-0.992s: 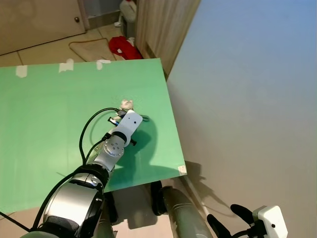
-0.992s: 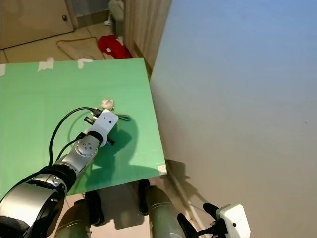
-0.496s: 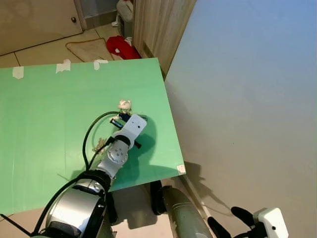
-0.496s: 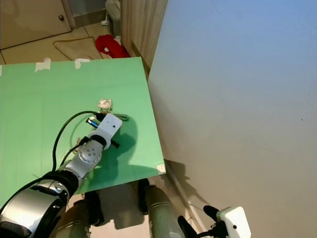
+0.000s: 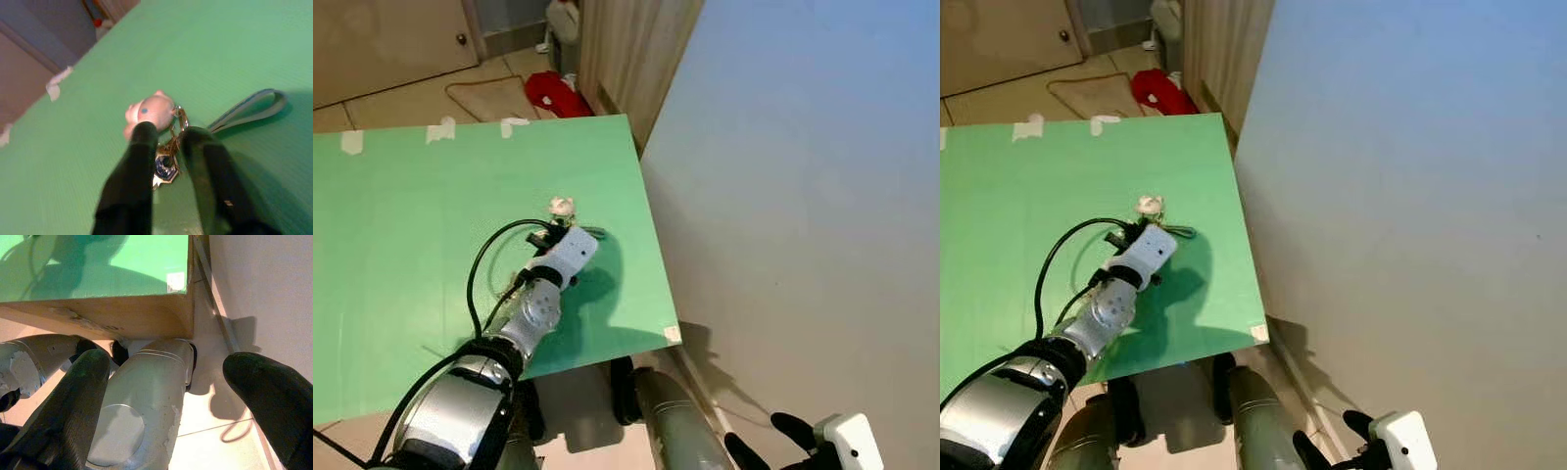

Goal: Hang keys on a hook

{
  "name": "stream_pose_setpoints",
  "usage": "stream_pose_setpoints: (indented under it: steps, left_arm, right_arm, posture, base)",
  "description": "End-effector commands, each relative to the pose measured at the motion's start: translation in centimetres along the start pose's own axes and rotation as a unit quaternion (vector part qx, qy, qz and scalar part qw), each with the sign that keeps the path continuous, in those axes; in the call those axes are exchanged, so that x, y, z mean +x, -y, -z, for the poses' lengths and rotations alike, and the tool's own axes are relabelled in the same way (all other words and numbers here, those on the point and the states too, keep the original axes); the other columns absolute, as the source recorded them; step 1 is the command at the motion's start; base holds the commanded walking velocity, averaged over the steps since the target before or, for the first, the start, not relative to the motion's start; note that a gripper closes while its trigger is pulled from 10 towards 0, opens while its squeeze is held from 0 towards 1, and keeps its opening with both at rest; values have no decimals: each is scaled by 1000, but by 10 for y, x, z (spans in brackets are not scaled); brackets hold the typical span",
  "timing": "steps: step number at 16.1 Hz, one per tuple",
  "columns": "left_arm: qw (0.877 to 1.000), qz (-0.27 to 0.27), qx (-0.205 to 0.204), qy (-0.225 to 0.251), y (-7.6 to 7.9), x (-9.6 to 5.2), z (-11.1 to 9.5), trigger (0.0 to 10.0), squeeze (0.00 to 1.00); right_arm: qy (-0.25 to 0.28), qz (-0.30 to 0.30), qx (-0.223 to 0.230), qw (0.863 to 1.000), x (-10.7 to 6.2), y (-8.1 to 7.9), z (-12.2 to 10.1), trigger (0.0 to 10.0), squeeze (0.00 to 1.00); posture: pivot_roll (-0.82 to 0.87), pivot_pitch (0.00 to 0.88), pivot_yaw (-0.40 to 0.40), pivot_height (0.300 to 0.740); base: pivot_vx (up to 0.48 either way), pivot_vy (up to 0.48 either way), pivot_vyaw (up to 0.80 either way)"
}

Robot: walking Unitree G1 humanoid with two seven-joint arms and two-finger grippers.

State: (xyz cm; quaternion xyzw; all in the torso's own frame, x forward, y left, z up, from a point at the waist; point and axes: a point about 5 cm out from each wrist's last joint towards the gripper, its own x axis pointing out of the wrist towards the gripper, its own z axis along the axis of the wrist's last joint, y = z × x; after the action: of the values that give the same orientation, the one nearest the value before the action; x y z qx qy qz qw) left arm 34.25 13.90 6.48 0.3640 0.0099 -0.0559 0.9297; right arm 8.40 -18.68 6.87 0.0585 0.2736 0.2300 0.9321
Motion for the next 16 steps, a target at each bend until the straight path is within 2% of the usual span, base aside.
stream_pose_setpoints:
  steps: [1, 5, 8, 10, 11, 12, 14, 16]
  left_arm:
    - [1000, 6, 0, -13, 10, -9, 9, 10000, 1000]
    - [998, -9, -41, -49, 1, -9, 18, 10000, 1000]
    - [997, -16, -54, -56, -4, -7, 20, 10000, 1000]
    - [995, 5, -77, -61, -2, -5, 18, 10000, 1000]
    - [994, 14, -84, -62, -2, -4, 16, 10000, 769]
    - [994, 16, -87, -61, -2, -2, 14, 10000, 0]
    - [993, 20, -95, -60, -2, 0, 12, 10000, 0]
    - [994, 21, -91, -57, -4, 2, 9, 10000, 0]
  right_arm:
    - [-21, 9, 5, 1000, -7, 3, 8, 10000, 0]
    - [-24, 8, 5, 1000, -9, 3, 9, 10000, 0]
    - [-24, 8, 4, 1000, -9, 4, 9, 10000, 0]
    - [-21, 0, -1, 1000, -9, 3, 7, 10000, 0]
    - [-21, -12, -5, 1000, -10, 1, 5, 10000, 0]
    - [-22, -28, -1, 999, -10, -2, 5, 10000, 0]
    - [-27, -32, -11, 999, -12, -1, 5, 10000, 0]
    - [-17, 21, -22, 999, -11, 15, 3, 10000, 0]
  posture:
    - [-496, 371, -185, 740]
    - [-499, 377, -193, 740]
    - [-503, 382, -196, 740]
    - [-508, 387, -200, 740]
    - [-517, 395, -205, 740]
    - [-517, 395, -205, 740]
    - [-525, 397, -209, 740]
    - [-531, 409, -218, 740]
  base:
    - [0, 0, 0]
    - [0, 0, 0]
    - [0, 0, 0]
    - [0, 0, 0]
    - [0, 0, 0]
    - [0, 0, 0]
    - [0, 0, 0]
    - [0, 0, 0]
